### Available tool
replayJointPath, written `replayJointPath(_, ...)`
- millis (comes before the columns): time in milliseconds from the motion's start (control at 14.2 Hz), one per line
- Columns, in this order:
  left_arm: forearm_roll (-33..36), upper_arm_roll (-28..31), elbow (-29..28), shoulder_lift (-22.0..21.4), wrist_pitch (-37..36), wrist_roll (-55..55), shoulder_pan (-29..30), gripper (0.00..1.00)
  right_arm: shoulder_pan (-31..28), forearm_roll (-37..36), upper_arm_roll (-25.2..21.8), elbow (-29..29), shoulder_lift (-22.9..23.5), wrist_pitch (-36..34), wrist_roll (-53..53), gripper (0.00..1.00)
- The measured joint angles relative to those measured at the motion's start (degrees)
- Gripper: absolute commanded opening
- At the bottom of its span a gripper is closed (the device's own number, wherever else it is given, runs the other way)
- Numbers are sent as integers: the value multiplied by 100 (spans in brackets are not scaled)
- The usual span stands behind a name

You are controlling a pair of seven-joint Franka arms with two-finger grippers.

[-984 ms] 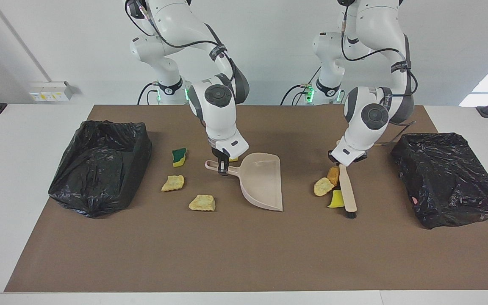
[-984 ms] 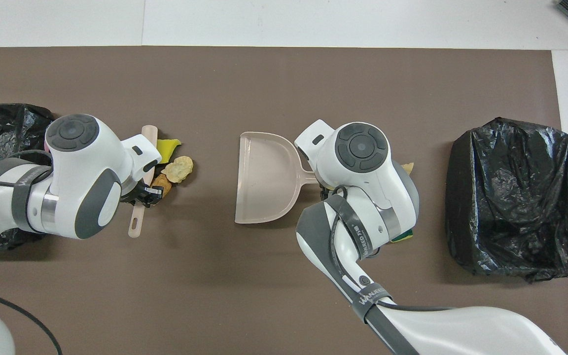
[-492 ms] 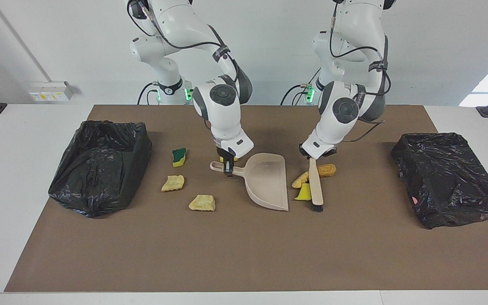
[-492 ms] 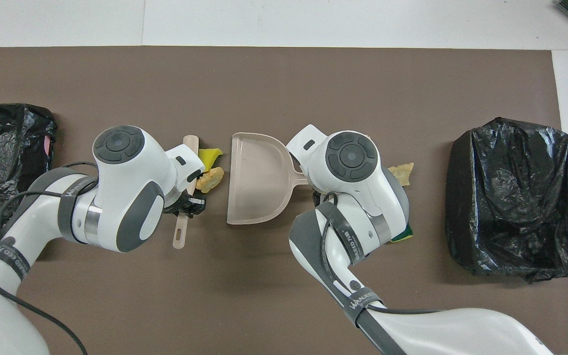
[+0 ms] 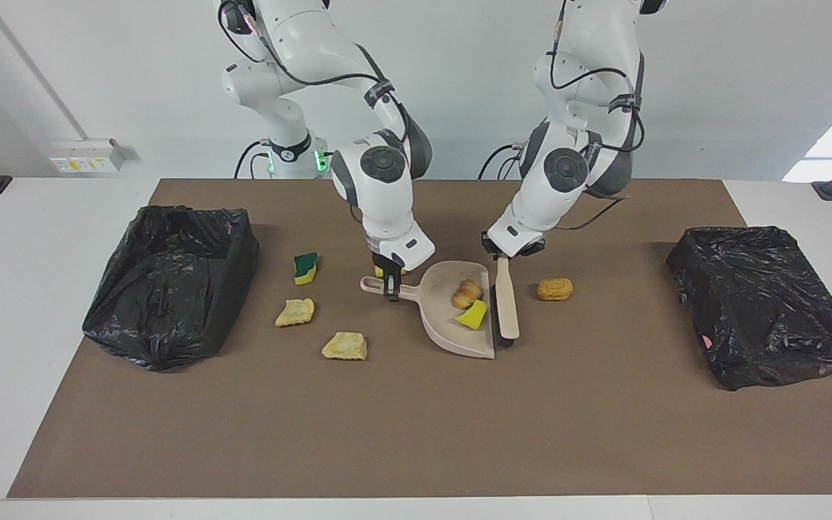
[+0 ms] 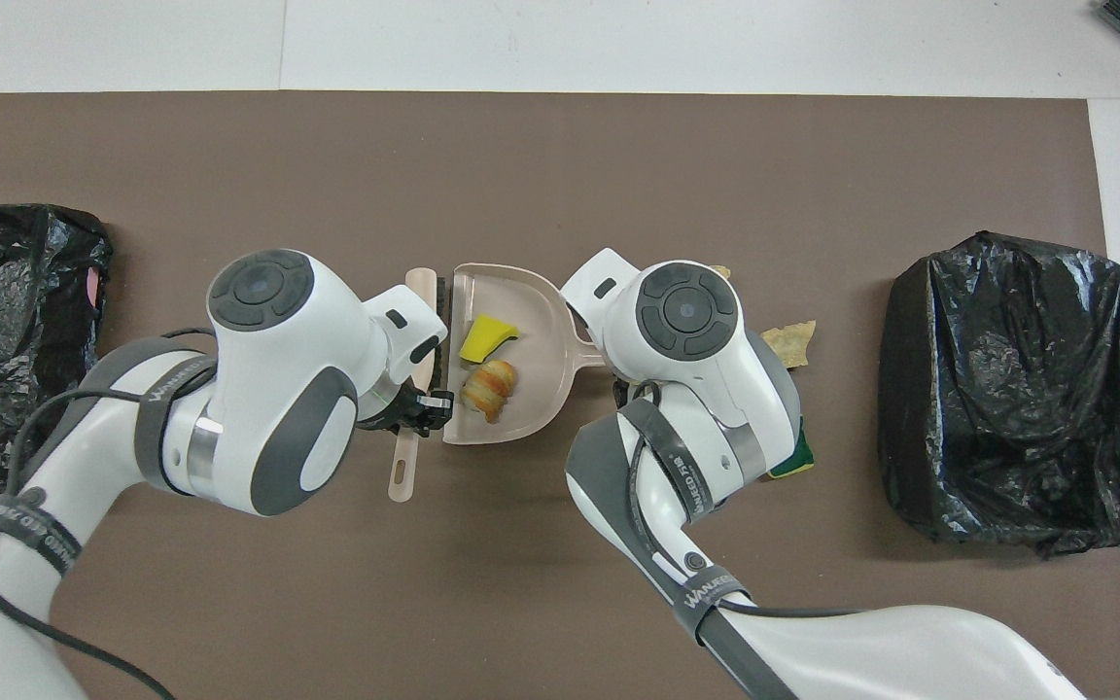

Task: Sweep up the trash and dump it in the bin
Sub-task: 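Sweep the debris into the dustpan with the brush in the left gripper, then sweep the remaining bread chunk into the dustpan with the left gripper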

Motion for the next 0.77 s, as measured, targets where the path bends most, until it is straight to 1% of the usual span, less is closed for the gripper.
replayJointPath(141,-4,78,117,-360,-702,-32,396,0,0,0,0,0,3,0,0,0)
replayJointPath(281,-6,141,91,-722,-1572,-371,911,0,-1,1,-1,0,6,0,0,0)
replayJointPath(352,-7,155,29,-843,-1840,-599,1154,0,-4,1,-1,0,7,0,0,0)
replayJointPath(422,-6,164,-103,-943,-1958,-741,1355,0,-4,1,-1,0,9,0,0,0)
replayJointPath(562,-6,173,-604,-1166,-1920,-834,1604,0,-4,-1,-1,0,13,0,-2,0)
replayJointPath(773,-6,170,-1433,-1474,-1404,-930,1715,0,-7,-7,-4,-1,17,-2,-150,0)
